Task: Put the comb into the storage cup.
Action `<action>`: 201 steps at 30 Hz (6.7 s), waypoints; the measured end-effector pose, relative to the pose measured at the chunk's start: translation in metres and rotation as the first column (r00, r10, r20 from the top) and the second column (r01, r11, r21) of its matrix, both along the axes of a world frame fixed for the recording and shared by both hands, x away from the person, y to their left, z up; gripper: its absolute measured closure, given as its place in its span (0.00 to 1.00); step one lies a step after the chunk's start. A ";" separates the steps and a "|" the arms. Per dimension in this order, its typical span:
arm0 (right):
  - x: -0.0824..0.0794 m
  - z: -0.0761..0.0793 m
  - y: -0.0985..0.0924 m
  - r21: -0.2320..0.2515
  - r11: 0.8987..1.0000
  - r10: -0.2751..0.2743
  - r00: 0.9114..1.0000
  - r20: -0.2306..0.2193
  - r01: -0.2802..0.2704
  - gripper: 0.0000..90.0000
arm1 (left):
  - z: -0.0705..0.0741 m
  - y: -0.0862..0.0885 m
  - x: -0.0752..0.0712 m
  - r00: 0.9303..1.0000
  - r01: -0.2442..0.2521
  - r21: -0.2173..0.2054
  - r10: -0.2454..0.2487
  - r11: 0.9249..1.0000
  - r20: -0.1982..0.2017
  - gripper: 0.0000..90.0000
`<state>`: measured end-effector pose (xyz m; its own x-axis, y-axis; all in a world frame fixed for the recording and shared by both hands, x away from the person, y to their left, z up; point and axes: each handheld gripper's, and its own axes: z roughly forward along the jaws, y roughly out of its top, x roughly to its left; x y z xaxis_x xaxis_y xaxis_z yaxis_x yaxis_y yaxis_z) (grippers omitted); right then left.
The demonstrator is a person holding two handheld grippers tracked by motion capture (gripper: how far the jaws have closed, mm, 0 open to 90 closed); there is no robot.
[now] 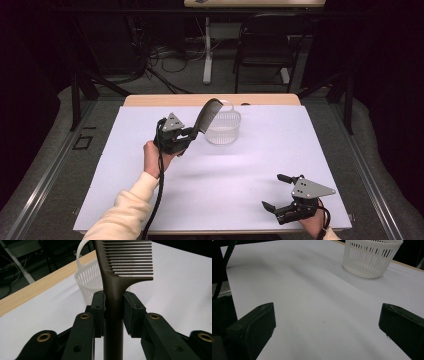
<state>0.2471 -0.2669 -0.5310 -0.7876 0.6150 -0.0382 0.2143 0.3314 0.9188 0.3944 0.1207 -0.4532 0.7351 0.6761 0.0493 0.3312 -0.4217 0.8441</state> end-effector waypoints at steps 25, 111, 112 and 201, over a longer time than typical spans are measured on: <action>0.000 0.000 0.000 0.000 1.000 -0.001 1.000 -0.005 0.001 0.01 | 0.014 -0.005 0.021 1.000 -0.022 -0.006 0.022 1.000 0.014 0.80; 0.001 -0.001 -0.001 0.002 1.000 0.002 1.000 -0.005 -0.002 0.01 | 0.036 -0.033 0.066 0.995 -0.047 -0.037 0.050 0.998 0.082 0.80; 0.001 -0.001 -0.001 0.002 1.000 0.001 1.000 -0.005 -0.001 0.01 | 0.036 -0.033 0.066 0.995 -0.048 -0.037 0.051 0.998 0.084 0.80; 0.001 -0.001 -0.001 0.003 1.000 0.003 1.000 -0.011 -0.003 0.01 | 0.026 -0.059 0.092 0.986 -0.051 -0.159 0.075 0.986 0.149 0.80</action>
<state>0.2484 -0.2680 -0.5318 -0.7897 0.6129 -0.0275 0.2237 0.3294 0.9173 0.4859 0.0614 -0.4273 0.6824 0.7293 0.0499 0.2144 -0.2649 0.9401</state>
